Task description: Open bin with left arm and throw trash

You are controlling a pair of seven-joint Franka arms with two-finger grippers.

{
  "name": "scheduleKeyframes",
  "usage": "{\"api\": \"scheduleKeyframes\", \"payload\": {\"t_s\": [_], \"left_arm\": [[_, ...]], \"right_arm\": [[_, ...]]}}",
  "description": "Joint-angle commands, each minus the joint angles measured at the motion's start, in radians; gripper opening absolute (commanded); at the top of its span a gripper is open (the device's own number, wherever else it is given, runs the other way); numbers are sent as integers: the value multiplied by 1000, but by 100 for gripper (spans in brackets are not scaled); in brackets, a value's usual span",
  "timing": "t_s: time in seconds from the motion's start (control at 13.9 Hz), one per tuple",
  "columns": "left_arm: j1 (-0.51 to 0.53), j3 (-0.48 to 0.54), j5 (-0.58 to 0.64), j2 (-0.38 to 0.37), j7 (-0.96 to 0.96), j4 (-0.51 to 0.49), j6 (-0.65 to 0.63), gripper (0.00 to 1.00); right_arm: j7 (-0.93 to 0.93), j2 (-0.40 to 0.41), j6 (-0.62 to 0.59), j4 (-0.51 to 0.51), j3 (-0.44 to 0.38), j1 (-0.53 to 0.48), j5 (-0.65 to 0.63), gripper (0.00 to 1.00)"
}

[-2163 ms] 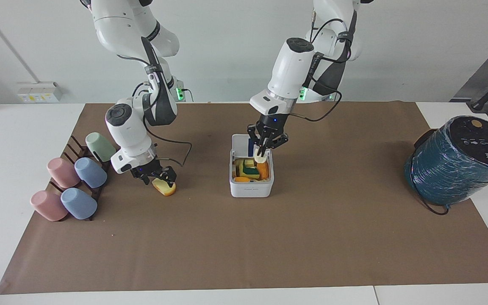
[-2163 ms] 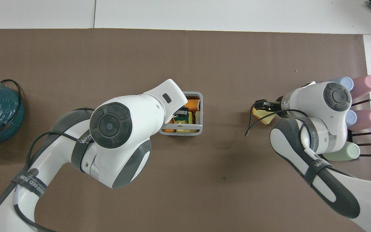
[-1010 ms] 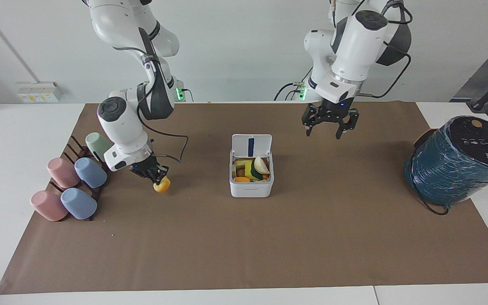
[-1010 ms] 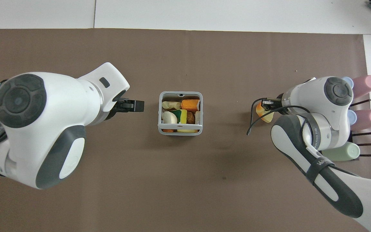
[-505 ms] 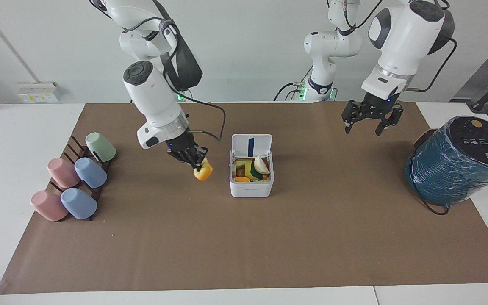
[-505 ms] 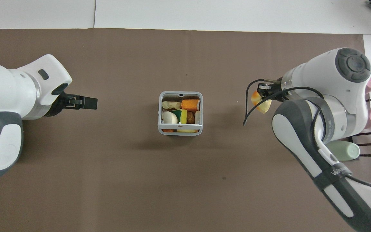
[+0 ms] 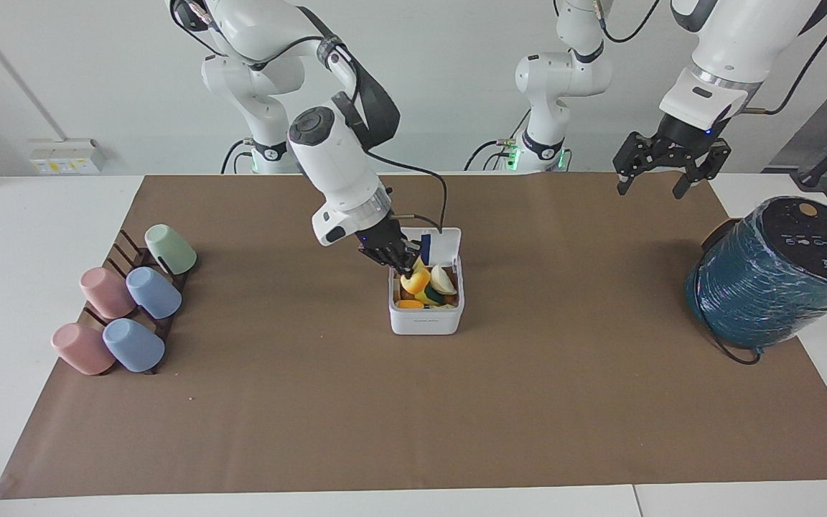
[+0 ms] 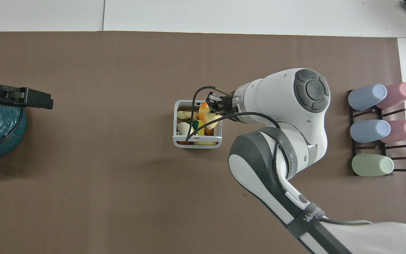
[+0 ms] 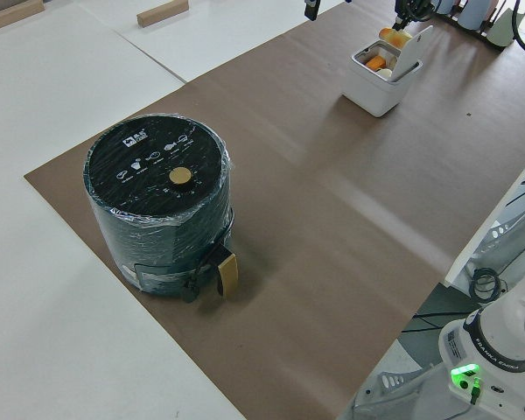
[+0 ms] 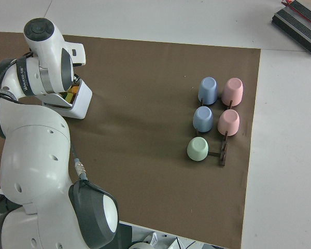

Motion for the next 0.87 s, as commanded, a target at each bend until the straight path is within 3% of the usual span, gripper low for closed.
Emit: {"api": "scheduleKeyframes", "payload": {"t_s": [0.0, 0.07, 0.29, 0.5, 0.72, 0.79], "left_arm": [[36, -9, 15, -75, 4, -106, -9, 100], [48, -9, 15, -92, 0, -140, 21, 100], [59, -9, 27, -88, 26, -134, 35, 100], [59, -11, 47, -91, 24, -135, 23, 100], [62, -11, 47, -89, 23, -131, 20, 100], [62, -11, 47, -89, 22, -131, 14, 100]], "right_arm": [[12, 33, 12, 22, 4, 3, 18, 0], [12, 35, 16, 16, 3, 15, 19, 1], [10, 43, 26, 11, 3, 12, 18, 23], [10, 56, 62, 13, 4, 17, 19, 55], [12, 55, 47, 20, 3, 17, 18, 70], [15, 52, 46, 22, 3, 18, 7, 90]]}}
